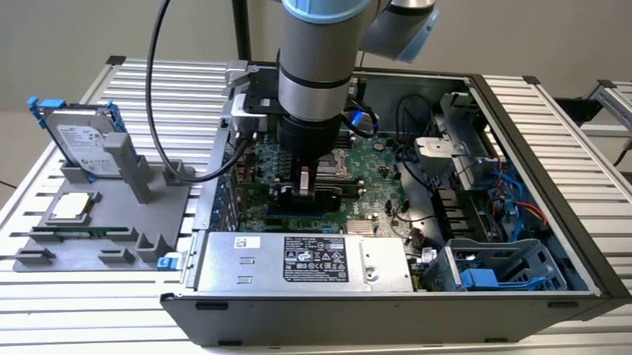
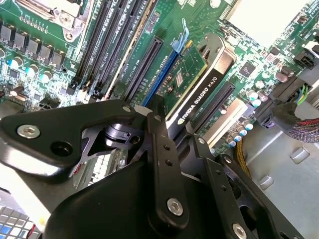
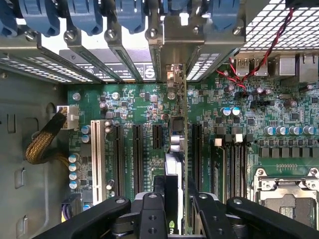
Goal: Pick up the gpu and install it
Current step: 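Insert the gpu into the slot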
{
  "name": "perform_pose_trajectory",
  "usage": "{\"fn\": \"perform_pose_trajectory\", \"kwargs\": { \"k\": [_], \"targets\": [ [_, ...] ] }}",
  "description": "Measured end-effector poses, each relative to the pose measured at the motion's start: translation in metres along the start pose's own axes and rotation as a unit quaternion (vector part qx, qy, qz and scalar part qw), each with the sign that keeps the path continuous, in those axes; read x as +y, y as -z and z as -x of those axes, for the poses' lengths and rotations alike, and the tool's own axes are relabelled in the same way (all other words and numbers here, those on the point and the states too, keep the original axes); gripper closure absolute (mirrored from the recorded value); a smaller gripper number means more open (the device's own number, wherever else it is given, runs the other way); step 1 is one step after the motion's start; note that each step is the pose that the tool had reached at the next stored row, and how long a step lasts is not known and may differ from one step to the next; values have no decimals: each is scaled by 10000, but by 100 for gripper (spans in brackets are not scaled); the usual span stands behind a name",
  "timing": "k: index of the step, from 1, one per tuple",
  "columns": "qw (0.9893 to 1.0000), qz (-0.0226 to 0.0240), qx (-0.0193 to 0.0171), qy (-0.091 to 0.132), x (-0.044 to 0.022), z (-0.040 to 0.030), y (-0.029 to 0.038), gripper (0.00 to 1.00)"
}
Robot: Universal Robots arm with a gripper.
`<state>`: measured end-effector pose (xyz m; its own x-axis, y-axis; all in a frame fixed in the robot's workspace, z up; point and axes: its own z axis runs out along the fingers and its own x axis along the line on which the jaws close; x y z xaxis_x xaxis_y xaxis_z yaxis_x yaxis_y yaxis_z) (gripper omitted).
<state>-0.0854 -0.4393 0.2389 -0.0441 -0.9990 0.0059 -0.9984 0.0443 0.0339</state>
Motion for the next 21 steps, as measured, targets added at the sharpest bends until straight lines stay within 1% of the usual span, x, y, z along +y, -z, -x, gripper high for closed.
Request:
{"fn": "perform_pose_trajectory", "kwargs": {
  "k": [16,17,20,21],
  "targets": [
    [10000,-1,-2,0,1,4,6,100],
    [10000,2,5,-1,0,10,16,100],
    [10000,0,3,1,3,13,14,100],
    [10000,-5,-6,1,2,19,7,100]
  ]
}}
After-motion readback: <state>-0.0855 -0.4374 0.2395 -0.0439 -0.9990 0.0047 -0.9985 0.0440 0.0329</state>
